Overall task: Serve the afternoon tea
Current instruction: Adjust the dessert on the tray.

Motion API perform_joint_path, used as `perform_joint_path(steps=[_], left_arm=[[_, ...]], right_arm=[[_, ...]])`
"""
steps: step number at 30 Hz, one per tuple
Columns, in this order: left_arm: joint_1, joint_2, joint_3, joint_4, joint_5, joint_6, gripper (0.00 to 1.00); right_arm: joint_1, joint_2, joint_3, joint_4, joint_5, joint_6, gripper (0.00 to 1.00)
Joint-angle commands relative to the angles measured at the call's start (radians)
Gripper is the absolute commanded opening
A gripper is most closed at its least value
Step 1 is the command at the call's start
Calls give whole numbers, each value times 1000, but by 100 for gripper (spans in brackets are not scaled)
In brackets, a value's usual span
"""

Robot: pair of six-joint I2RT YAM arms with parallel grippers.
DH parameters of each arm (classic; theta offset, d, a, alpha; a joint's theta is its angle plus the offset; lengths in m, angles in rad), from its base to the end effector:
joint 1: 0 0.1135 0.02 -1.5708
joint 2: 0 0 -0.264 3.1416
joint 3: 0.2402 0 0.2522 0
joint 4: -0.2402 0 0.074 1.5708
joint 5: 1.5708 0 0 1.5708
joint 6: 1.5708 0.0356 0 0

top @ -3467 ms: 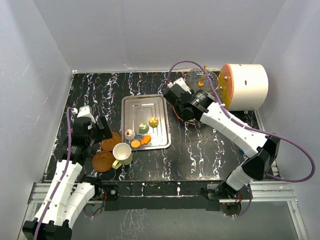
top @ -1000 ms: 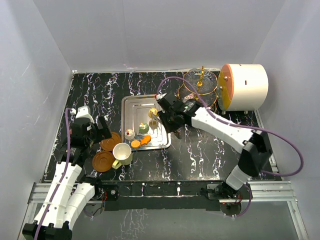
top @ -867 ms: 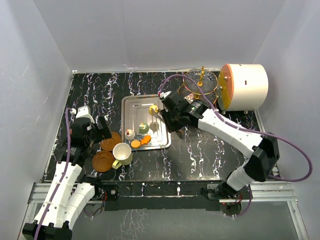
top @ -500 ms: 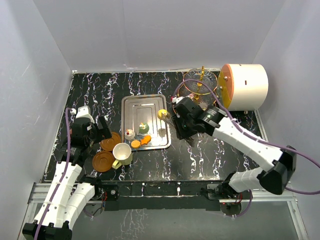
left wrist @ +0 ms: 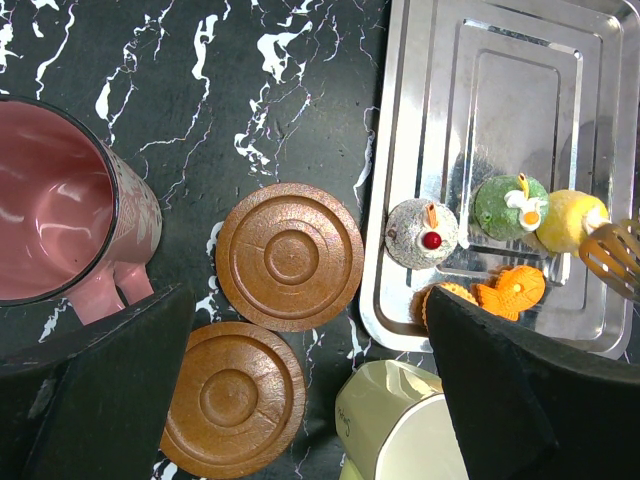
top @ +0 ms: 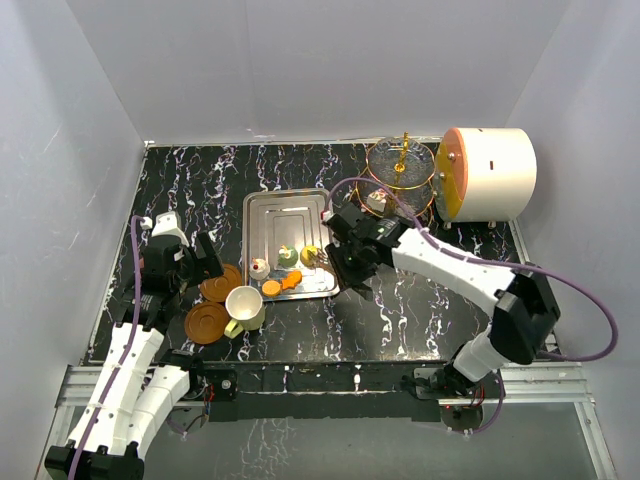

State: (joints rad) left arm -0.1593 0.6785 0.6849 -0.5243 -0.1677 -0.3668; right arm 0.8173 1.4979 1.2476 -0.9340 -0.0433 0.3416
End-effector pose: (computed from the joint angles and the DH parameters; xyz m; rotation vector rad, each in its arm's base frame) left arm 0.1528 -0.0185 0.2867 -0.3167 2.0598 -0.1456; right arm 0.2002 0.2157 0.2728 -0.6761 2.7381 0.3533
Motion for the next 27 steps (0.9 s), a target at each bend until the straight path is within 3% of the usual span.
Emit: perform_joint_path(steps=[1,10,19,27], left_arm=[[-2,-5,9,0,5,6,99],[-2,1,9,2,7,8,99],[-2,4,11,2,9,8,99],[-2,6,11,1,8,8,99]], right_arm=[[2,37,36,64,-14,-31,23],[2,57,79,57,32,-50,46],[2,132,160,30,62,-95,47],[5,177,188,-9,83,-117,42]])
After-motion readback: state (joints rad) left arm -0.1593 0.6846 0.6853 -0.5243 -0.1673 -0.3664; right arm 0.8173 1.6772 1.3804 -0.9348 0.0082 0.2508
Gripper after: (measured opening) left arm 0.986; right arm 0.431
